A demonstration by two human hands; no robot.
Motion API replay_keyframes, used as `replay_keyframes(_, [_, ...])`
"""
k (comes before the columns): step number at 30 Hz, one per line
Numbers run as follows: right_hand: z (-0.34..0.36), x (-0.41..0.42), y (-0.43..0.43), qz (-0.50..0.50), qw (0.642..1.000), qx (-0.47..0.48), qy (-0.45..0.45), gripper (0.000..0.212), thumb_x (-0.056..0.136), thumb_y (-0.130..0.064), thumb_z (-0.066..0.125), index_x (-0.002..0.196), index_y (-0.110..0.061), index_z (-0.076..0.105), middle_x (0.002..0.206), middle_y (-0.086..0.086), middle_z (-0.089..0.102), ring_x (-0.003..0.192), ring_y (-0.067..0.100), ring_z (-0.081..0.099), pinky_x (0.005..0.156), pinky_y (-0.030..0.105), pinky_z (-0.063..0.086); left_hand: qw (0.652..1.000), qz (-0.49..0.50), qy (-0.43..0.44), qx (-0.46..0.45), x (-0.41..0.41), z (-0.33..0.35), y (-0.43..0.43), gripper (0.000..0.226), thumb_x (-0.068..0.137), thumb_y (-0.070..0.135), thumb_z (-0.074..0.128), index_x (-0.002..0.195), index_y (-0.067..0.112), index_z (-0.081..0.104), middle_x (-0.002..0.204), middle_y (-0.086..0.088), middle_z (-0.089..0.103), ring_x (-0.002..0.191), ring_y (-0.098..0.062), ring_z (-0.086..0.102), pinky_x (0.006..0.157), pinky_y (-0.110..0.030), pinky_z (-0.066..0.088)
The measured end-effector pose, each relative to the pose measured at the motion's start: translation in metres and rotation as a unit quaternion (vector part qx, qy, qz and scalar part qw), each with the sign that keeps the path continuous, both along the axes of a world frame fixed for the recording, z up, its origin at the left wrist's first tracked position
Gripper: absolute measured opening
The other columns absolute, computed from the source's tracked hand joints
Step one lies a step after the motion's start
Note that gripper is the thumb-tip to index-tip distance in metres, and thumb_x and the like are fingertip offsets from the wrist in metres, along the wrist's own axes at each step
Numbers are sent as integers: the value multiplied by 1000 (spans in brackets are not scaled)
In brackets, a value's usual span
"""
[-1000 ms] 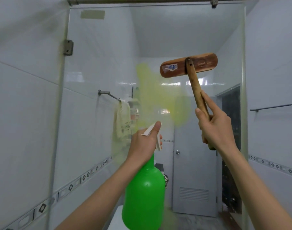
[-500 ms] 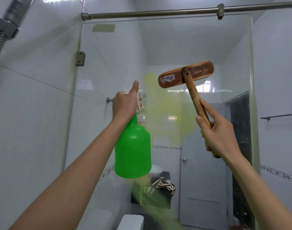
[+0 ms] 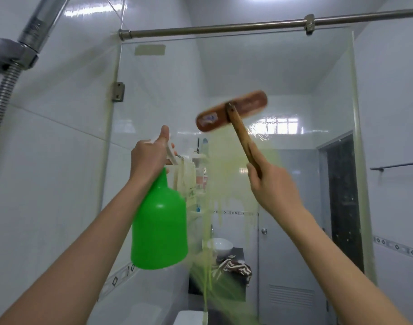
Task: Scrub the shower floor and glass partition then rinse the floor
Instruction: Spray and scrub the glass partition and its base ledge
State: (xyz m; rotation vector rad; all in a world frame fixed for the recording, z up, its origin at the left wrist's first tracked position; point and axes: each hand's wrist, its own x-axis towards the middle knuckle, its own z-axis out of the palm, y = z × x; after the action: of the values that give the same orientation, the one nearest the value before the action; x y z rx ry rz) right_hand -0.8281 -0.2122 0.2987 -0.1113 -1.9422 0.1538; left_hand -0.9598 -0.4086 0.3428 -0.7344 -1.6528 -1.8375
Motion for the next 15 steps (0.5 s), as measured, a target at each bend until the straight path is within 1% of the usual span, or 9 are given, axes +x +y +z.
replay_keyframes(2, [30,-15,-1,-17,1000,12,-1,57,101,-27,36,151,-40,13,65,6,58,55,27,55,51,40,49,1000,19,-7,8,-2,-5,-5,47,94,61,45,82,23,70,89,-5,76,71,-22,74,59,-32,55])
replay_keyframes(3, [31,-16,-1,-26,1000,11,1,56,101,-27,36,151,-40,13,64,5,58,55,26,54,50,37,47,1000,23,-6,17,-2,-7,-8,47,94,61,45,79,24,70,88,-5,75,69,-23,74,58,-32,55])
replay_keyframes(5, [2,-7,-3,-40,999,-3,-11,57,102,-28,35,151,-41,9,60,1,53,51,21,52,46,32,41,999,20,-6,31,-2,-10,-16,50,95,61,45,80,20,71,83,-5,75,62,-24,74,57,-33,54])
replay_keyframes(7, [-34,4,-21,-42,999,-19,-29,58,102,-29,33,150,-41,4,57,-1,50,48,18,50,45,31,37,999,19,-7,38,-2,-15,-23,55,95,61,44,86,14,71,79,-5,74,54,-23,72,60,-39,54])
replay_keyframes(9, [-22,-11,-29,-54,999,-4,-7,58,102,-27,33,151,-39,4,58,2,51,49,22,49,44,31,35,999,30,-3,44,-3,-20,-28,54,94,62,44,84,16,71,78,-5,74,49,-22,69,66,-46,56])
replay_keyframes(10, [-1,-24,-28,-61,998,7,7,58,102,-26,33,152,-38,6,59,2,50,50,23,49,44,30,33,999,37,-1,40,-3,-22,-30,54,94,62,43,83,17,71,78,-6,75,46,-19,67,66,-46,57])
replay_keyframes(12, [40,-38,-32,-62,998,14,10,56,101,-26,33,152,-34,12,61,1,48,53,25,50,44,30,31,999,42,2,30,-1,-27,-32,56,95,61,43,84,14,72,79,-6,75,40,-13,63,61,-38,55])
replay_keyframes(13, [47,-40,-32,-53,998,12,12,55,101,-26,33,152,-34,13,61,1,48,54,25,51,45,30,32,999,41,5,30,-2,-30,-34,56,96,60,43,83,14,72,80,-5,75,38,-11,61,59,-35,53])
replay_keyframes(15, [20,-32,-29,-35,999,-7,12,56,101,-26,35,151,-38,12,60,1,52,51,23,52,43,31,36,999,35,10,39,-2,-35,-37,50,96,59,43,79,21,71,82,-4,75,38,-11,59,58,-31,52])
